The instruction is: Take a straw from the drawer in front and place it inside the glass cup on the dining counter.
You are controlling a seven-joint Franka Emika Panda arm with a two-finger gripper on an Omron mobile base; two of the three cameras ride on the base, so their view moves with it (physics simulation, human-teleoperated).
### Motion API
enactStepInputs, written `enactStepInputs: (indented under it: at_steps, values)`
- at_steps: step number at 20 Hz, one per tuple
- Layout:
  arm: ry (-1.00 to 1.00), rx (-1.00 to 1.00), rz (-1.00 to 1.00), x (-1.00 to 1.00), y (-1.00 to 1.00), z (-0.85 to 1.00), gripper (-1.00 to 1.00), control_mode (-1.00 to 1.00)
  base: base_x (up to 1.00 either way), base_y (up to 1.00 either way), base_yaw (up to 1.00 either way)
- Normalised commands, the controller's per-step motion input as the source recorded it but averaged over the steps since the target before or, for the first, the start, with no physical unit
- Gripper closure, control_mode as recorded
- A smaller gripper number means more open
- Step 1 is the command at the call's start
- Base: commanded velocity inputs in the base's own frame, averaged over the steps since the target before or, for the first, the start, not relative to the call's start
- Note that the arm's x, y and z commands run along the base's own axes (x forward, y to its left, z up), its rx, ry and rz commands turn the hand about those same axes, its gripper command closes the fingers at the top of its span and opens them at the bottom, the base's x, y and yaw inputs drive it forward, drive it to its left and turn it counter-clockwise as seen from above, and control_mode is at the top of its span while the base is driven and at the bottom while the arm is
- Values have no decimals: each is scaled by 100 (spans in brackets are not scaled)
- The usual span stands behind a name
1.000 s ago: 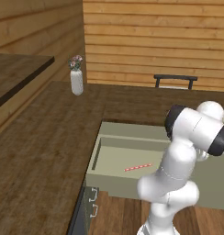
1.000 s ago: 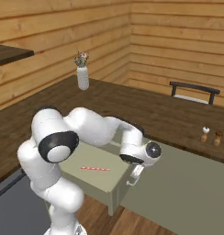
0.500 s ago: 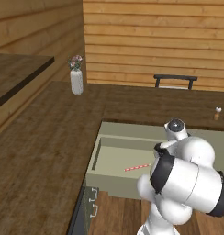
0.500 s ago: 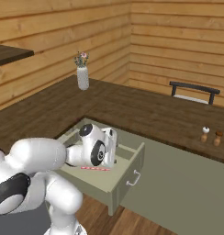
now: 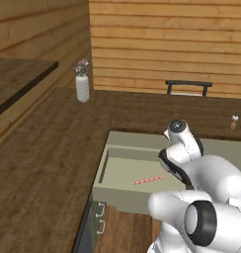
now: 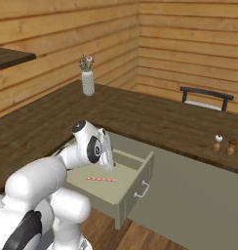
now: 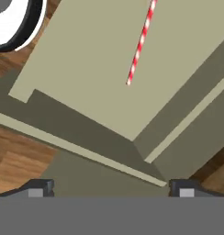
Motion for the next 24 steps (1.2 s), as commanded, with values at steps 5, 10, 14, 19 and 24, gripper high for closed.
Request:
enactStepInputs:
  at_steps: [5, 10, 14, 19, 24]
  values:
    - [28, 13, 10, -3, 8, 7, -100, -100, 0, 0, 0]
    - [-12, 33, -5, -32, 0, -21, -100, -100, 0, 0, 0]
    - [-24, 34, -10, -20, 31, -48, -100, -100, 0, 0, 0]
    - [5, -2, 0, 3, 74, -32, -100, -100, 0, 0, 0]
    - [24, -19, 4, 15, 37, -34, -100, -100, 0, 0, 0]
